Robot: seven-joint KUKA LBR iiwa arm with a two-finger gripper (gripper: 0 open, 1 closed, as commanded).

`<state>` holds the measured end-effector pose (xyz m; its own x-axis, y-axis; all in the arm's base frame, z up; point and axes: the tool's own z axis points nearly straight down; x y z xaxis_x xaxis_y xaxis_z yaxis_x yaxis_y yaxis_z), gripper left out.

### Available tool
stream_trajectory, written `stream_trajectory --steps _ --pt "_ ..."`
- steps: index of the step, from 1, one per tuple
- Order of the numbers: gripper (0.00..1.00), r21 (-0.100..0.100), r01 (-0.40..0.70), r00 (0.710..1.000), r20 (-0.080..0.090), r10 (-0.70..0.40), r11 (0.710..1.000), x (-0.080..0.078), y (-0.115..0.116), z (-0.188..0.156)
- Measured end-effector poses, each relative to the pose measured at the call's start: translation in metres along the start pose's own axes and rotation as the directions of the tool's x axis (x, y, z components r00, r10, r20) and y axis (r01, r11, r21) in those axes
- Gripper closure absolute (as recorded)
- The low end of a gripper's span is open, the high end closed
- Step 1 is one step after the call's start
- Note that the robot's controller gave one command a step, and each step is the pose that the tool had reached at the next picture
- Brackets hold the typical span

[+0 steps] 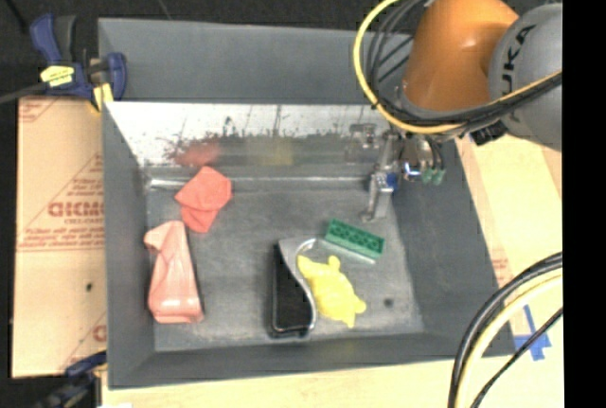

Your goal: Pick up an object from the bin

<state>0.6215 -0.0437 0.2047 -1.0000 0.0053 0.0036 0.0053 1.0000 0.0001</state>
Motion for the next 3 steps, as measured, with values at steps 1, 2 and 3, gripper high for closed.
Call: stream_trajectory --steps 1,2,3 --pt "0.0 0.001 0.001 1.0 0.008 -0.001 1.0 -0.001 0.0 -0.005" --pt "0.0 -0.001 -0.067 0.998 0.012 0.067 0.998 0.002 -0.014 0.043" --pt "0.0 0.0 -0.086 0.996 0.003 0.086 0.996 0.014 -0.029 0.071"
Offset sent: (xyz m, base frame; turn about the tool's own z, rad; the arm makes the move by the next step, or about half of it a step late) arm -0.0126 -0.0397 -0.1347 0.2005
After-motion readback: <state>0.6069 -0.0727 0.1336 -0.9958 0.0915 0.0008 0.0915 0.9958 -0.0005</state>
